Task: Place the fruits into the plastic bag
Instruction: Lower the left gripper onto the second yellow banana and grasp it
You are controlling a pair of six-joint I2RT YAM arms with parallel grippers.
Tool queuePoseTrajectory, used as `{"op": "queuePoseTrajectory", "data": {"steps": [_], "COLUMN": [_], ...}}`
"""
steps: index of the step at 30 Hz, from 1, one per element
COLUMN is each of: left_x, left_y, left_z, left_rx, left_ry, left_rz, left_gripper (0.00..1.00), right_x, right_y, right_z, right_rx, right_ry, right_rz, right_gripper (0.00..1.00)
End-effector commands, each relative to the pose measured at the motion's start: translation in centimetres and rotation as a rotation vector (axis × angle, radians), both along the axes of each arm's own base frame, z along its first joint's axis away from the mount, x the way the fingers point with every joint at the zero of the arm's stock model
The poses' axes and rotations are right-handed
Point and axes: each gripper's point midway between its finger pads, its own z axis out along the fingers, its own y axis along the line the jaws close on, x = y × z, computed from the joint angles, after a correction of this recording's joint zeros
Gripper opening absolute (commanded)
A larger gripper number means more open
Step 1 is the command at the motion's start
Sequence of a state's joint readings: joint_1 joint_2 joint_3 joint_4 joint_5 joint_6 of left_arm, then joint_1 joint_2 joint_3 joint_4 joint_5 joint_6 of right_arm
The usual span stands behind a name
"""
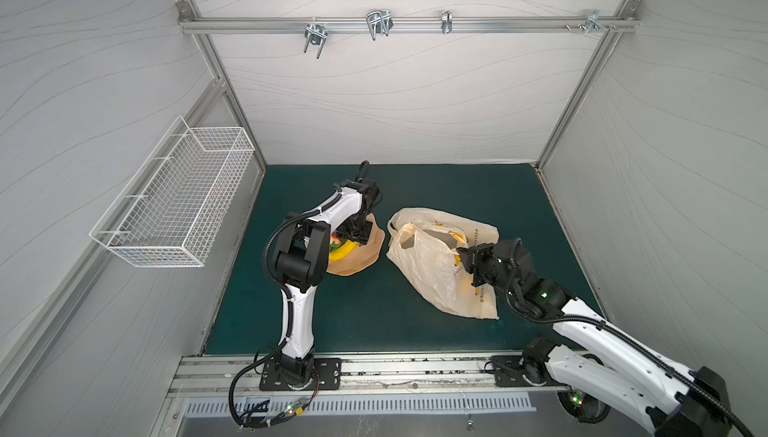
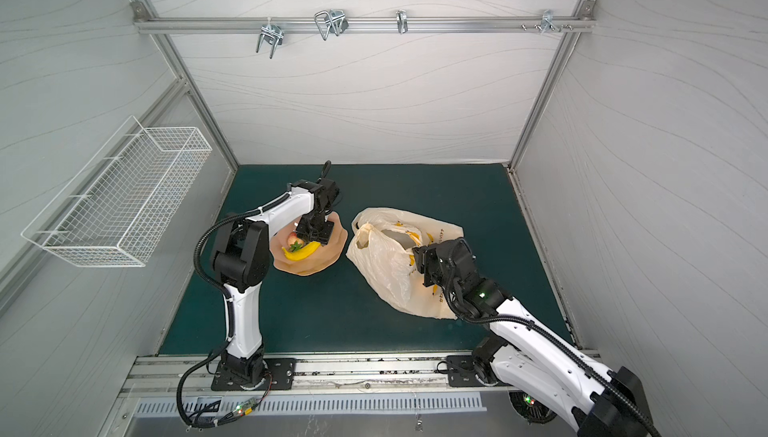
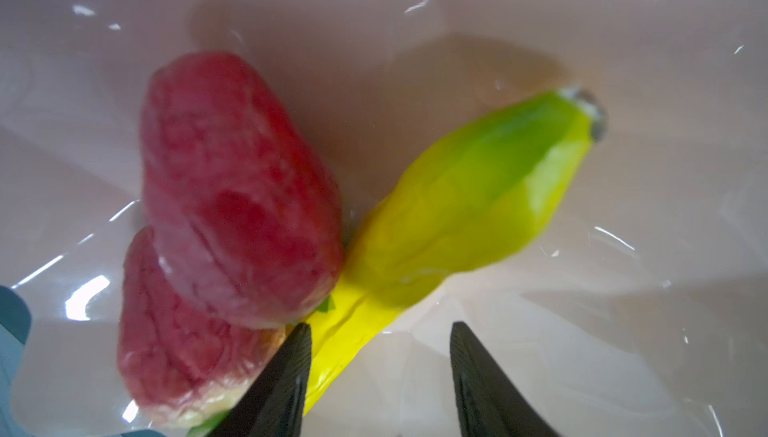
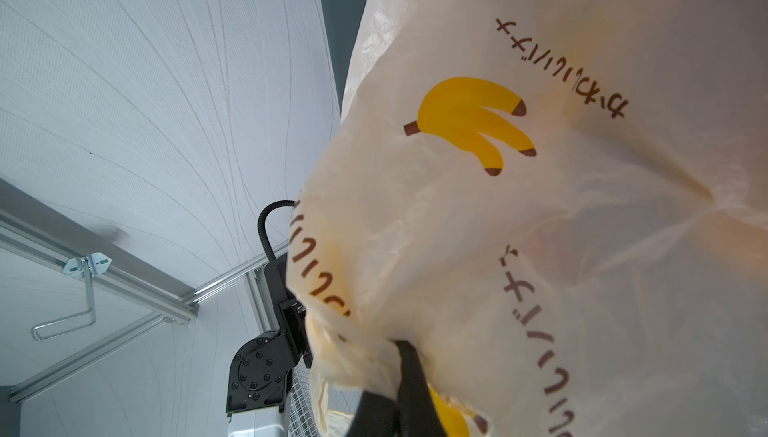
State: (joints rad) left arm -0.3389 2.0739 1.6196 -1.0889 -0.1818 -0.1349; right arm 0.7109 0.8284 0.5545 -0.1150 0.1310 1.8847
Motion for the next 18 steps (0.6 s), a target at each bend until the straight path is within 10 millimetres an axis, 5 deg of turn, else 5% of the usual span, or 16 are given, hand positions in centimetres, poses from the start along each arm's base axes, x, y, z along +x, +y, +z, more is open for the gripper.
{"op": "queuePoseTrajectory", "data": {"steps": [1, 18], "left_x": [0.1, -0.7], "left_y": [0.5, 0.5], "left_z": [-0.8, -2.0], "left_rx": [0.013, -0.029], "left_ry": [0.01, 0.04], "left_rz": [0.018, 0.052], "left_gripper": [0.56, 0.56], "right_x": [-0.1, 0.1], "right_y": [-0.3, -0.1], "right_z": [0.7, 0.9], "right_rx": [0.05, 0.05], "right_ry": [0.028, 0.021], "right_rz": [-0.034, -0.031], "right_gripper": [0.0, 0.0]}}
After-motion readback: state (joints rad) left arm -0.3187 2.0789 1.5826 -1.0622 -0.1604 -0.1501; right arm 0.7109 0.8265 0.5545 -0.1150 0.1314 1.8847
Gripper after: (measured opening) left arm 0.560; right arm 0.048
